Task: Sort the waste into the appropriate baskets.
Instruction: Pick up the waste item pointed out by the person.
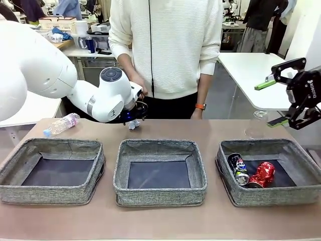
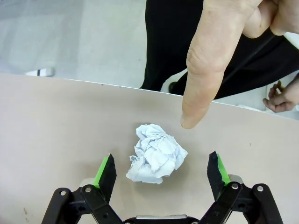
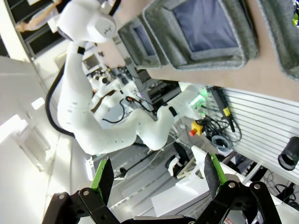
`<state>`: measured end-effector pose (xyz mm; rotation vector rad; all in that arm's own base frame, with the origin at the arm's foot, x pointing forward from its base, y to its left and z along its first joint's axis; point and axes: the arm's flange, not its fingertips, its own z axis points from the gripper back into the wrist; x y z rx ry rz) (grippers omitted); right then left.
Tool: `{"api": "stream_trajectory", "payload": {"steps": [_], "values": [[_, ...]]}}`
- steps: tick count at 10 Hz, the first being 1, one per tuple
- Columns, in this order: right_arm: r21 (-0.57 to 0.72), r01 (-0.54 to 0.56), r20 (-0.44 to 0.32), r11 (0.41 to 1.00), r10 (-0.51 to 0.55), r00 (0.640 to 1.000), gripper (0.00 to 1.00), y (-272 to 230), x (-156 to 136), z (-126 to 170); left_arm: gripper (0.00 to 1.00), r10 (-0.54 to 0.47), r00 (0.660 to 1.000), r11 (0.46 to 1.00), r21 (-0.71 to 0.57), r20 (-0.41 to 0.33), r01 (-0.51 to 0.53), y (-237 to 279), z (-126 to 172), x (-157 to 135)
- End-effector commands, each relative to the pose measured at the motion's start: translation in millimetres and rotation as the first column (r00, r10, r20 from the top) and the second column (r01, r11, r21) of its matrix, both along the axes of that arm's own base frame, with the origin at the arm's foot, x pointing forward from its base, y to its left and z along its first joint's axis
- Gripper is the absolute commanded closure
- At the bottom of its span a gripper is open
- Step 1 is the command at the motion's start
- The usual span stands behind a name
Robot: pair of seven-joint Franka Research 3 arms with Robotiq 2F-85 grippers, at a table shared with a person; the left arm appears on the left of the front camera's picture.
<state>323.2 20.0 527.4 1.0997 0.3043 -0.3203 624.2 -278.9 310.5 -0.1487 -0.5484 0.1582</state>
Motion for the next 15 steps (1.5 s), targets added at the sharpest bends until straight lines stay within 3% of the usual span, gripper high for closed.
{"api": "stream_trajectory", "payload": {"steps": [1,2,3,4,5,8,9,10,15], "values": [[0.015,0.007,-0.019,1.000,-0.006,1.000,0.00,0.6,0.7,5.9,0.00,0.027,1.000,1.000,0.007,0.006,-0.027,-4.1,1.3,4.5],[0.015,0.007,-0.019,1.000,-0.006,1.000,0.00,0.6,0.7,5.9,0.00,0.032,0.999,0.999,0.013,0.001,-0.032,-4.4,0.5,5.2],[0.015,0.007,-0.019,1.000,-0.006,1.000,0.00,0.6,0.7,5.9,0.41,0.039,0.999,0.999,0.028,0.003,-0.039,-4.9,0.0,5.9],[0.015,0.007,-0.019,1.000,-0.006,1.000,0.00,0.6,0.7,5.9,0.55,0.041,0.999,0.999,0.031,0.001,-0.041,-4.8,0.1,5.9],[0.015,0.007,-0.019,1.000,-0.006,1.000,0.00,0.6,0.7,5.9,0.99,0.041,0.999,0.999,0.036,0.004,-0.041,-4.5,0.2,5.9],[0.015,0.007,-0.019,1.000,-0.006,1.000,0.00,0.6,0.7,5.9,1.00,0.044,0.999,0.997,0.056,-0.003,-0.044,-4.3,-0.7,5.8],[0.015,0.007,-0.019,1.000,-0.006,1.000,0.00,0.6,0.7,5.9,0.95,0.046,0.999,0.997,0.061,-0.005,-0.045,-4.0,0.4,5.0],[0.015,0.007,-0.019,1.000,-0.006,1.000,0.00,0.6,0.7,5.9,1.00,0.050,0.999,0.997,0.065,-0.008,-0.049,-3.7,1.2,4.6],[0.015,0.007,-0.019,1.000,-0.006,1.000,0.00,0.6,0.7,5.9,1.00,0.065,0.997,0.995,0.081,-0.035,-0.062,-1.2,4.3,2.0]]}}
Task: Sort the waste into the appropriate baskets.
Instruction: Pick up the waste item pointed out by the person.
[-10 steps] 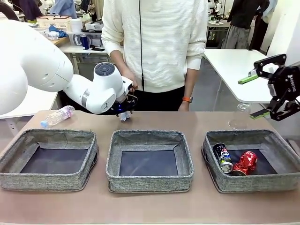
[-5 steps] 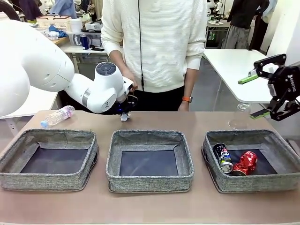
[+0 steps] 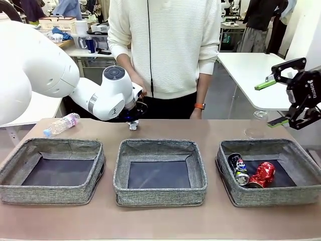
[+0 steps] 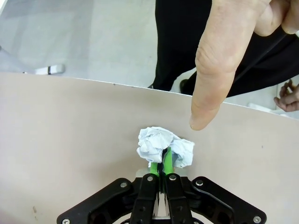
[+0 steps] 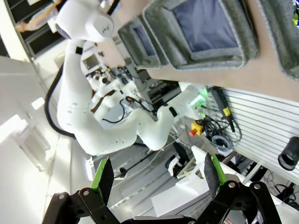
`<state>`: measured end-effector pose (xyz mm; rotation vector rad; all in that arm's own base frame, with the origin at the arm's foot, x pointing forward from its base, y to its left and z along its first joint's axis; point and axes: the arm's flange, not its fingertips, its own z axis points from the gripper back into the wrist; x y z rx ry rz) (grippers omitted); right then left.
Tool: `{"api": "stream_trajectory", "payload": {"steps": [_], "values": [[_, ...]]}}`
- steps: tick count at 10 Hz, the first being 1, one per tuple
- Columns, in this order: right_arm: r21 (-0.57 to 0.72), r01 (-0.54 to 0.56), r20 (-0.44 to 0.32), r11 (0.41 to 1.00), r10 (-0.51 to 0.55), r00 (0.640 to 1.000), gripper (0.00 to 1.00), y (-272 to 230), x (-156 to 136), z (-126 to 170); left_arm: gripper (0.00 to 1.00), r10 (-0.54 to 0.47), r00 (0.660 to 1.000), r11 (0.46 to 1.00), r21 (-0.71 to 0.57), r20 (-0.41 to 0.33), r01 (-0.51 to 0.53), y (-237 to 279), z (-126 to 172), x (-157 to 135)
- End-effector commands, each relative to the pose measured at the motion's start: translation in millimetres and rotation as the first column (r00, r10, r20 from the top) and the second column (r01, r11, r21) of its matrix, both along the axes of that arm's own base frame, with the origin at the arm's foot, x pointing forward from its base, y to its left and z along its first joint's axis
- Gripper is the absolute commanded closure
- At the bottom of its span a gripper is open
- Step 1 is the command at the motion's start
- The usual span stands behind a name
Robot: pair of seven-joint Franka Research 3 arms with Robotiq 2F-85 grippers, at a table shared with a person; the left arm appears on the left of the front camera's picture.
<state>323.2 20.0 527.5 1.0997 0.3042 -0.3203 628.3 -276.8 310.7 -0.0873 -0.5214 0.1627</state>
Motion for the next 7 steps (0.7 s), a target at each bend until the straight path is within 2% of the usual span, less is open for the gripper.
{"api": "stream_trajectory", "payload": {"steps": [1,4,6,7], "values": [[0.015,0.007,-0.019,1.000,-0.006,1.000,0.00,0.6,0.7,5.9,1.00,0.057,0.998,0.998,0.030,-0.010,-0.057,0.8,8.5,-4.8],[0.015,0.007,-0.019,1.000,-0.006,1.000,0.00,0.6,0.7,5.9,1.00,0.089,0.995,0.995,0.048,-0.035,-0.087,8.9,16.0,-13.6],[0.015,0.007,-0.019,1.000,-0.006,1.000,0.00,0.6,0.7,5.9,1.00,0.096,0.989,0.993,0.075,-0.115,-0.088,14.1,40.4,-48.3],[0.015,0.007,-0.019,1.000,-0.006,1.000,0.00,0.6,0.7,5.9,1.00,0.115,0.984,0.990,0.096,-0.139,-0.102,23.2,64.3,-74.9]]}}
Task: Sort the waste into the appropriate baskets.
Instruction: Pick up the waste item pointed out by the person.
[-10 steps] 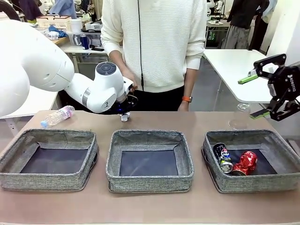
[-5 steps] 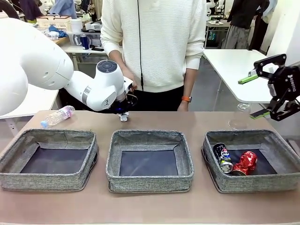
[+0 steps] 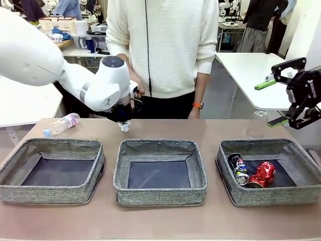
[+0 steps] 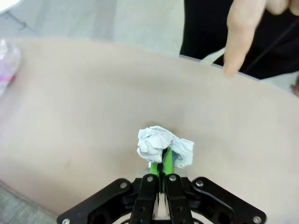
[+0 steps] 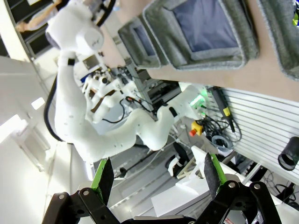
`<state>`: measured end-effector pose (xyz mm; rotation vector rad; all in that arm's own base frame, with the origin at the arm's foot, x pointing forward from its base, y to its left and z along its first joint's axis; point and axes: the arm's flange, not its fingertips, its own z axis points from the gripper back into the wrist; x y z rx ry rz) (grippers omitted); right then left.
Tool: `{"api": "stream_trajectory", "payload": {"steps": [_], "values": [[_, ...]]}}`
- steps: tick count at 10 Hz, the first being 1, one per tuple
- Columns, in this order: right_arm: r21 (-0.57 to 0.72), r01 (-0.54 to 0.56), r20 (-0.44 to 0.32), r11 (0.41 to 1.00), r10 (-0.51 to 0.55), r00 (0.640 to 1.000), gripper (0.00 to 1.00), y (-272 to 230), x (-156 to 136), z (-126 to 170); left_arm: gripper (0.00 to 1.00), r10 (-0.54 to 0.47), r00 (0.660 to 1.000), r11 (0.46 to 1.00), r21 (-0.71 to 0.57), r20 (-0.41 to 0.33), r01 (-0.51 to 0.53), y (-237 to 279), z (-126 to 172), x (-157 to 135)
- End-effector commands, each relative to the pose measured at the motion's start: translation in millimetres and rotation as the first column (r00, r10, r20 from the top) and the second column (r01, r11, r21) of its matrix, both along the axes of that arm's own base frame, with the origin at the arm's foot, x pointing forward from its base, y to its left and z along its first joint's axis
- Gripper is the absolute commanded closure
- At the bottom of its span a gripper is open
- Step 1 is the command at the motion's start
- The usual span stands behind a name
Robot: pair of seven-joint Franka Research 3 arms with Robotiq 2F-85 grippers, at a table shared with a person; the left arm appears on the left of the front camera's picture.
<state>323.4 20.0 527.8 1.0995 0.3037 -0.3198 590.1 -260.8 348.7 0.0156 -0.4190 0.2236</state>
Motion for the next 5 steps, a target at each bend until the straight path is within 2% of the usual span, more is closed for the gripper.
{"api": "stream_trajectory", "payload": {"steps": [1,3,5], "values": [[0.015,0.007,-0.019,1.000,-0.006,1.000,0.00,0.6,0.5,5.5,1.00,0.048,0.998,0.999,0.001,-0.037,-0.048,16.0,49.8,-59.4],[0.015,0.007,-0.019,1.000,-0.006,1.000,0.00,0.6,0.5,5.5,1.00,0.069,0.996,0.997,-0.028,-0.064,-0.071,34.7,97.2,-102.0],[0.015,0.007,-0.019,1.000,-0.006,1.000,0.00,0.6,0.5,5.5,1.00,-0.056,0.990,0.997,-0.064,-0.128,0.048,48.1,153.1,-146.2]]}}
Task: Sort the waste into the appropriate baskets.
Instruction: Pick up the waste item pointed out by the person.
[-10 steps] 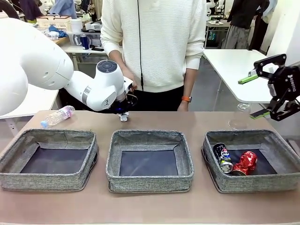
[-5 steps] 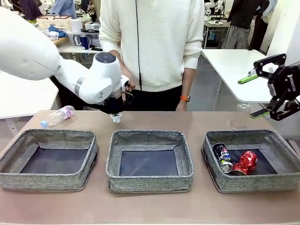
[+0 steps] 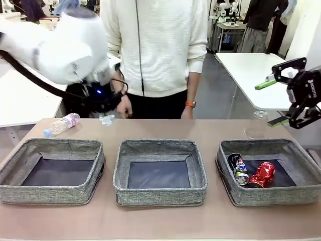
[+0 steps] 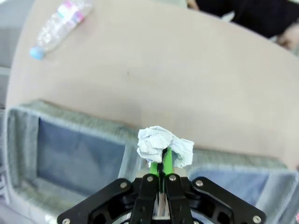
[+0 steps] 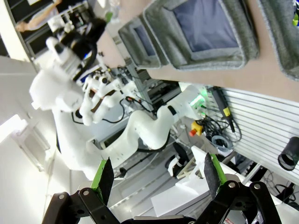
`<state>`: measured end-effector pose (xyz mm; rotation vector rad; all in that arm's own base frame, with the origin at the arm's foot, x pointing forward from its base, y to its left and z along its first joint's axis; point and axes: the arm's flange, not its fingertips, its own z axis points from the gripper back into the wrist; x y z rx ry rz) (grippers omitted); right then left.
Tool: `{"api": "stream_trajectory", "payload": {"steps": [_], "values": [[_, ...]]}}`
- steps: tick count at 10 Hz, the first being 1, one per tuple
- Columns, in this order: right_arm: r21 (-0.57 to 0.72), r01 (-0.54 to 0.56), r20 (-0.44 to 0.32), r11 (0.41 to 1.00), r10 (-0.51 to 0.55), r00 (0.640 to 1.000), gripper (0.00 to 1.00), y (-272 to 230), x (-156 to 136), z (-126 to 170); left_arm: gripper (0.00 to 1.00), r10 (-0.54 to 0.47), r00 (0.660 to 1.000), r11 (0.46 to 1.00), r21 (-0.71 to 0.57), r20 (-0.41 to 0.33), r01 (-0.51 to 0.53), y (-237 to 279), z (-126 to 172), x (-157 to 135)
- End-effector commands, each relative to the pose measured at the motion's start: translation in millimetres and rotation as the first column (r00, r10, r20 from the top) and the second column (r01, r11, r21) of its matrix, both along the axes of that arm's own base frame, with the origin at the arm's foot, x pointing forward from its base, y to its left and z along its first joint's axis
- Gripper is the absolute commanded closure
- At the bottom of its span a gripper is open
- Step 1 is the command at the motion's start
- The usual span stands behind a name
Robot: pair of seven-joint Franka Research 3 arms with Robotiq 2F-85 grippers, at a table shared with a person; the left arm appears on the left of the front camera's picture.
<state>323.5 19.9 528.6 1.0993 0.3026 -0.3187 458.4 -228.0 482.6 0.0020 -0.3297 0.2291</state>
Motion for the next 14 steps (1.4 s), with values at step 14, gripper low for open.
{"api": "stream_trajectory", "payload": {"steps": [14], "values": [[0.015,0.007,-0.021,1.000,-0.007,1.000,0.00,0.7,0.4,4.7,0.99,-0.385,0.922,0.918,0.079,-0.050,0.388,-130.3,261.6,-88.2]]}}
